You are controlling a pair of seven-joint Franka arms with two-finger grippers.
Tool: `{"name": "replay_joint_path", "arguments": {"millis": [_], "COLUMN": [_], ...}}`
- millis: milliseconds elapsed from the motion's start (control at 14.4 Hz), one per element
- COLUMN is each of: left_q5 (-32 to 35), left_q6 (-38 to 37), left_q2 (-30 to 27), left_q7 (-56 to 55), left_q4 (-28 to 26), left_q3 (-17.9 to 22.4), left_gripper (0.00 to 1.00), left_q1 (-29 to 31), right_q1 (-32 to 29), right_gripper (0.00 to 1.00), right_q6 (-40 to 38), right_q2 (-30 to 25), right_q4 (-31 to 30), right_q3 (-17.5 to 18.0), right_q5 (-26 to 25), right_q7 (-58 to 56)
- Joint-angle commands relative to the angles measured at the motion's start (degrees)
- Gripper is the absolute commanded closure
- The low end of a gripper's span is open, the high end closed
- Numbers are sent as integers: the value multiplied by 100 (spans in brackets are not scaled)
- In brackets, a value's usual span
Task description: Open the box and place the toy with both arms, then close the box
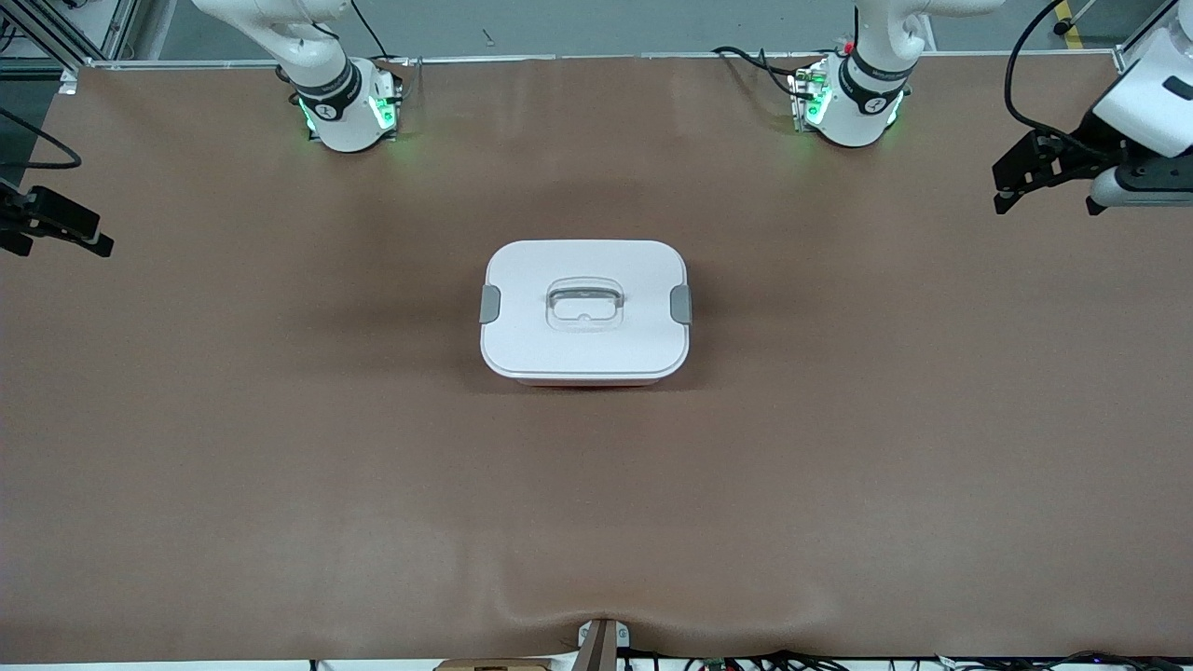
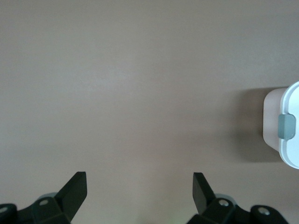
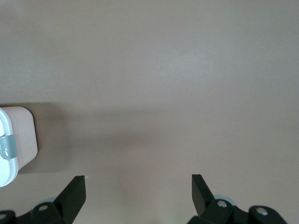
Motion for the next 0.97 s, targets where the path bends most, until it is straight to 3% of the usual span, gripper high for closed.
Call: {"name": "replay_joint_path", "arguments": {"millis": [0,904], "left_q5": [-121,-209], "left_q6": [120,50], "left_q2": [-113,28], "left_q7": [112,120], "left_q4": [-149,106], "left_q3": [107,89], "left_gripper": [0,0], "left_q1": [-72,-72], "right_q1": [-104,-104], "right_gripper": [0,0], "right_q6": [-53,-18], "right_q2": [-33,11], "right_q4": [29,240], "right_q3": [75,84], "right_q5": [-11,-3], "right_q7": [16,16]}}
